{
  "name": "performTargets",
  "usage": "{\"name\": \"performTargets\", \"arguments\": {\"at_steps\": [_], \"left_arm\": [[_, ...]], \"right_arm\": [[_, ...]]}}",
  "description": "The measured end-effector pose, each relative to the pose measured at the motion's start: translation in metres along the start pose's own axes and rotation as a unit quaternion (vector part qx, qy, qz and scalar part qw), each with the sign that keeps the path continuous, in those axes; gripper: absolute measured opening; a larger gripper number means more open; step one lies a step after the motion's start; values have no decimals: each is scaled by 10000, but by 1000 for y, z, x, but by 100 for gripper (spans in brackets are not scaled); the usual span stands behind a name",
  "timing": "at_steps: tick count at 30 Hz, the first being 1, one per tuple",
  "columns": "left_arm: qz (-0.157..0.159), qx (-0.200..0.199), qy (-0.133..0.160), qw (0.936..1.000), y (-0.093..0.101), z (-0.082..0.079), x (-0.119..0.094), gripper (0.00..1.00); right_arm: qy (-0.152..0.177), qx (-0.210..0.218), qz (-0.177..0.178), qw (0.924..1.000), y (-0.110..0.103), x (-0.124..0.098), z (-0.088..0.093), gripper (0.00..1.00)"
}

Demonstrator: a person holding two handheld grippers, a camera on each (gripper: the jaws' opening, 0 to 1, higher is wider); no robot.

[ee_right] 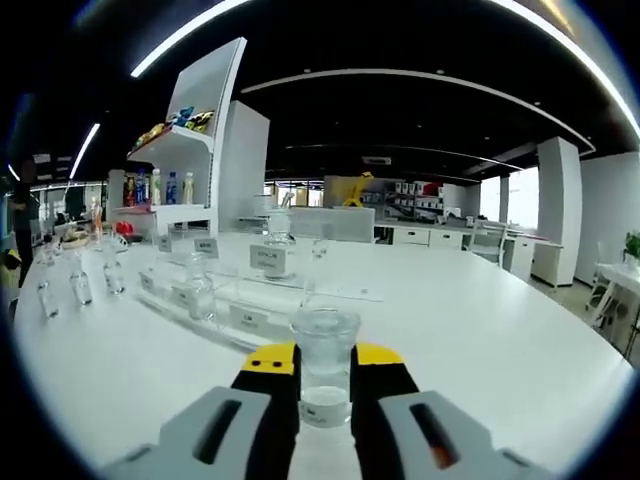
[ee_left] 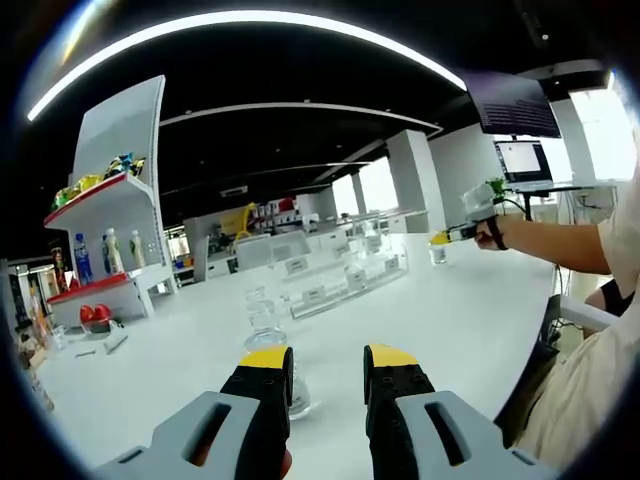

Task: Identify the label on the chemical reagent bottle, grasp the chemical reagent bottle, and place it in the designated position on the reagent rack

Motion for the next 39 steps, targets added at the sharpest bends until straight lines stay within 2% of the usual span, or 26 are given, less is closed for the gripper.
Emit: {"name": "performTargets", "arguments": {"at_steps": [10, 19, 27, 39], "left_arm": [[-12, 1, 29, 10000, -1, -2, -1, 29], [22, -17, 57, 10000, 1, -4, -1, 29], [19, -14, 68, 10000, 1, -5, -2, 29], [51, -22, 68, 10000, 3, -5, -1, 29]], "right_arm": [[101, -180, -311, 9993, -16, -13, -26, 18], [225, -54, -508, 9984, -28, -23, -43, 18], [421, -120, -599, 9972, -33, -26, -66, 18], [629, -137, -703, 9954, -42, -29, -89, 18]]}}
Point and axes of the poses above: the point that each gripper's makers call its tool centre point, and the gripper's own axes: x roughly forward along the fingers, y roughly to its right, z roughly out of its underside, the point moved 2 cm from there along -x, roughly backward along the fingers, and after that the axes turned 11 degrees about y, right-handed, at the moved point
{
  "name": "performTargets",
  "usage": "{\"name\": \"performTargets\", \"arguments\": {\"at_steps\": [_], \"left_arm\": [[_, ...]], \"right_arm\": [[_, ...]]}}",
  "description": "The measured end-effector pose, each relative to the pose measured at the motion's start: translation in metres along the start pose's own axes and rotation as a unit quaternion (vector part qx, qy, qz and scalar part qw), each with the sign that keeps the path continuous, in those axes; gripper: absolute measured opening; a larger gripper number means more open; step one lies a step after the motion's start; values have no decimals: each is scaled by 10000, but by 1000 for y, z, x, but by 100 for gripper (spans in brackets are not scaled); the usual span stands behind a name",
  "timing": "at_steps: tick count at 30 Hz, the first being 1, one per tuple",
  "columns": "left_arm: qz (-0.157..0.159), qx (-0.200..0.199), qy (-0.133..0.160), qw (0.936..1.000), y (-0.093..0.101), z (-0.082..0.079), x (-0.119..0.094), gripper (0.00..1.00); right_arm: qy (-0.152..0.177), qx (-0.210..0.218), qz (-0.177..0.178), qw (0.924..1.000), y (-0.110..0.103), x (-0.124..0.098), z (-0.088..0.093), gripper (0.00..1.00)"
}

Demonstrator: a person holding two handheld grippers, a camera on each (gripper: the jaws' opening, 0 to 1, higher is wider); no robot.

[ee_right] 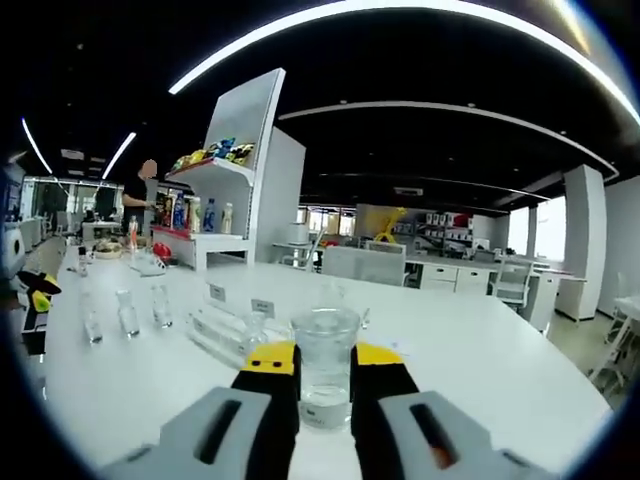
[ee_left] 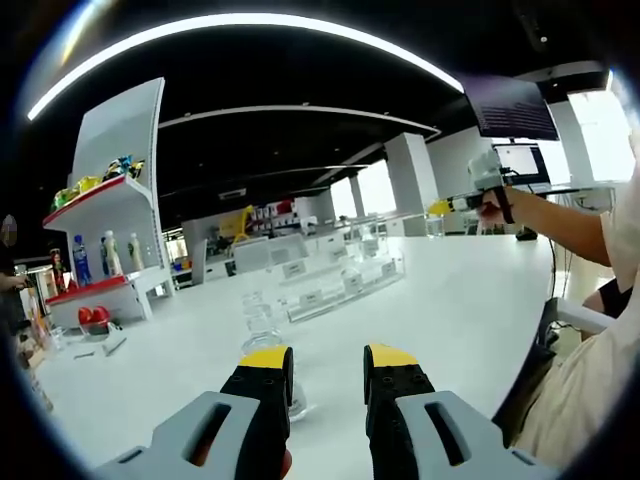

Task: Identify the label on the chemical reagent bottle, grasp the chemical reagent bottle, and place it in the designated position on the reagent rack

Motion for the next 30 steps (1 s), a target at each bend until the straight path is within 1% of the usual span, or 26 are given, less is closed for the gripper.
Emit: {"name": "performTargets", "arguments": {"at_steps": [7, 10, 14, 22, 25, 30], "left_arm": [[-23, -6, -4, 10000, -1, 0, -1, 29], [-27, 4, -5, 10000, -1, 0, -1, 29], [-11, 15, 0, 10000, 1, -1, -1, 29], [15, 16, 12, 10000, 3, -2, 1, 29], [12, 4, 11, 10000, 3, -1, 1, 29], [20, 4, -6, 10000, 4, 0, 2, 29]], "right_arm": [[68, -34, -31, 10000, -3, 2, -7, 18], [113, 60, -72, 9999, -4, 3, -10, 18], [103, 23, -95, 9999, -6, 5, -12, 18], [195, -13, -208, 9996, -13, 10, -25, 18], [209, -112, -231, 9995, -14, 12, -25, 18], [217, -45, -228, 9995, -15, 16, -26, 18]]}}
Point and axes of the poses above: the point that each gripper's makers call its tool centre point, and the gripper's own axes: x roughly forward along the fingers, y roughly to its right, z roughly out of its underside, the point moved 2 cm from there along -x, roughly backward along the fingers, and after that the axes turned 11 degrees about y, right-handed, at the moved point
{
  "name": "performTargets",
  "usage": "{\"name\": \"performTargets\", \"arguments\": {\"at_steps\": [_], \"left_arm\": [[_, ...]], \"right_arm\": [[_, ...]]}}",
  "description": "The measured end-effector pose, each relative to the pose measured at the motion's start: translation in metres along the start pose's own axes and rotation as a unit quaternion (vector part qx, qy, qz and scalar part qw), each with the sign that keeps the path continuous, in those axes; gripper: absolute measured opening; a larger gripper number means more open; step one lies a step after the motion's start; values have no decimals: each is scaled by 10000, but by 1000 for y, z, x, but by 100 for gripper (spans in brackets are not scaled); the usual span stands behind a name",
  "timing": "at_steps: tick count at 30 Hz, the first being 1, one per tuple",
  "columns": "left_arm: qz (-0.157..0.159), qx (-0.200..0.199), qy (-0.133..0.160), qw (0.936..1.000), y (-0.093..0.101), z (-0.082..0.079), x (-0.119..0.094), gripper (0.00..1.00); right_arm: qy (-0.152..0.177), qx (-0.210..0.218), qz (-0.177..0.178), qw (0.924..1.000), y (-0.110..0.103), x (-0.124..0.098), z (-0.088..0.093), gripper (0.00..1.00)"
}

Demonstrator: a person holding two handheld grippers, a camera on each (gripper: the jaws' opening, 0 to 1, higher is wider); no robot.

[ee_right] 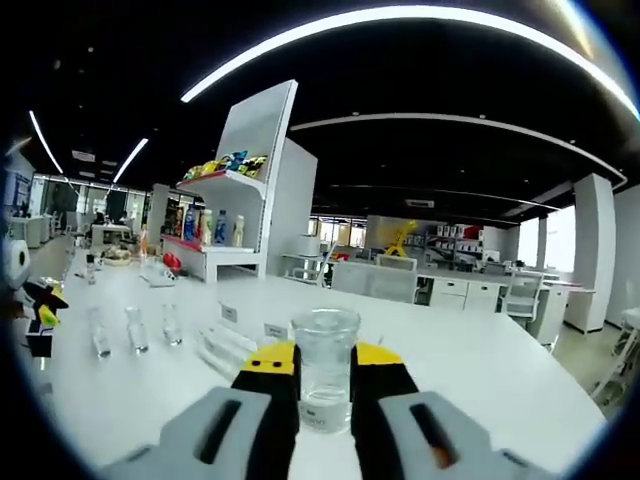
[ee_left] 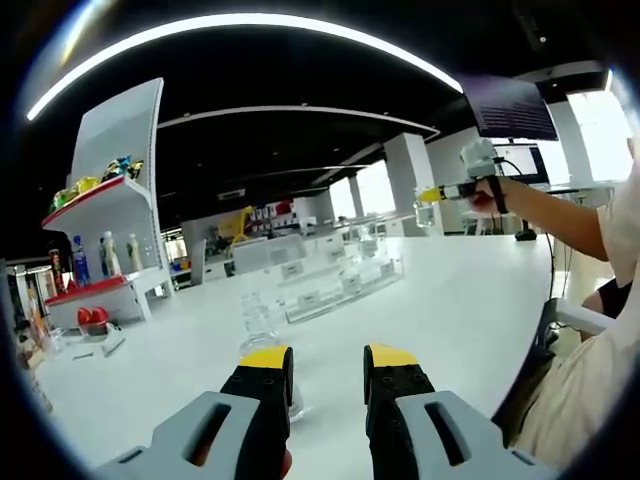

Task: Identify the label on the chemical reagent bottle, grasp the chemical reagent bottle, and place it in the designated position on the reagent rack

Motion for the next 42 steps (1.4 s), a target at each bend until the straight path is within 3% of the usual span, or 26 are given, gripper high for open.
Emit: {"name": "performTargets", "arguments": {"at_steps": [23, 42], "left_arm": [[-52, -8, 8, 10000, -5, -1, -3, 29], [-33, -11, -12, 10000, -4, 1, -2, 29]], "right_arm": [[-32, -13, -14, 10000, -8, 27, -1, 18], [-26, 152, -23, 9999, -5, 64, 16, 18]]}}
Point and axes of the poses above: the point that each gripper's makers call its tool centre point, and the gripper's own axes: x roughly forward along the fingers, y roughly to its right, z roughly out of its underside, the point moved 2 cm from there along -x, roughly backward along the fingers, and after that the axes turned 11 degrees about y, right-handed, at the moved point
